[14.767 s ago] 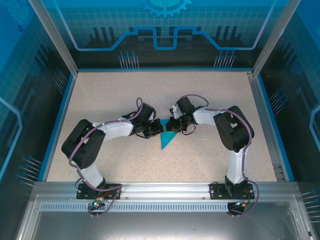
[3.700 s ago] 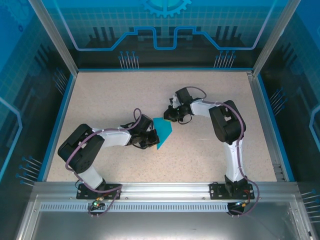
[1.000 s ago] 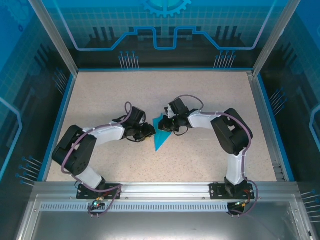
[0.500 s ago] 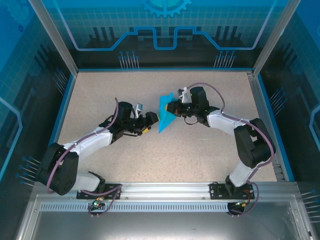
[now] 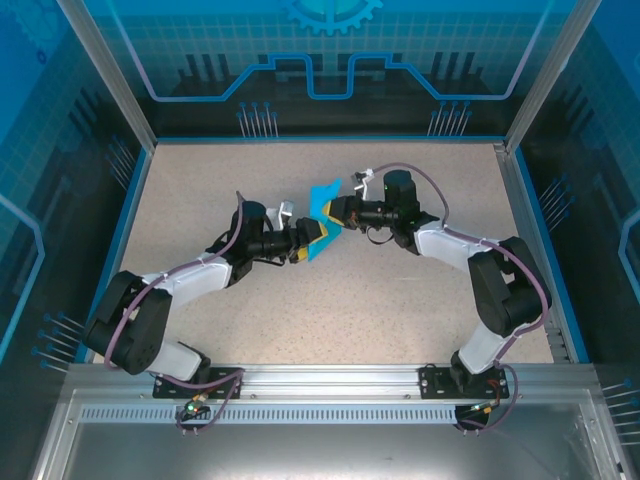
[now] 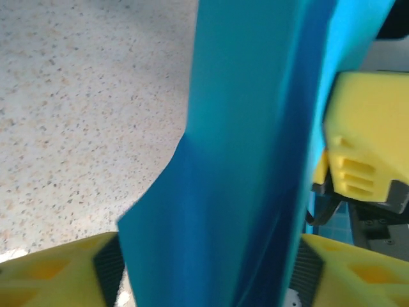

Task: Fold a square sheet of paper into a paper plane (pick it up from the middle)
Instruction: Turn over the paper at the center of the table.

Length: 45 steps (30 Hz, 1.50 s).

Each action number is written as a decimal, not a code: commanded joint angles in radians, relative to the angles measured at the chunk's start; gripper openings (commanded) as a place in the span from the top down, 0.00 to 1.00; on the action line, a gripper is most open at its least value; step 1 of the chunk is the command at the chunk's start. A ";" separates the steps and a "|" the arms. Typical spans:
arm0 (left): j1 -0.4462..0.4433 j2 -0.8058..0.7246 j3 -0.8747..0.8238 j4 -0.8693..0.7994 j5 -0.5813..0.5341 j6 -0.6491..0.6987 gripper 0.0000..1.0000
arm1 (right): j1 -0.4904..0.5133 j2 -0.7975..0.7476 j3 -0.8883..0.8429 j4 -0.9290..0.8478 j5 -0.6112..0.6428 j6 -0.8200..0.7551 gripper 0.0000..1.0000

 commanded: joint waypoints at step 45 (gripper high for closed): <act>-0.263 0.426 0.706 -1.389 -1.252 0.449 0.88 | -0.050 -0.249 -0.073 -0.792 0.660 -0.367 0.13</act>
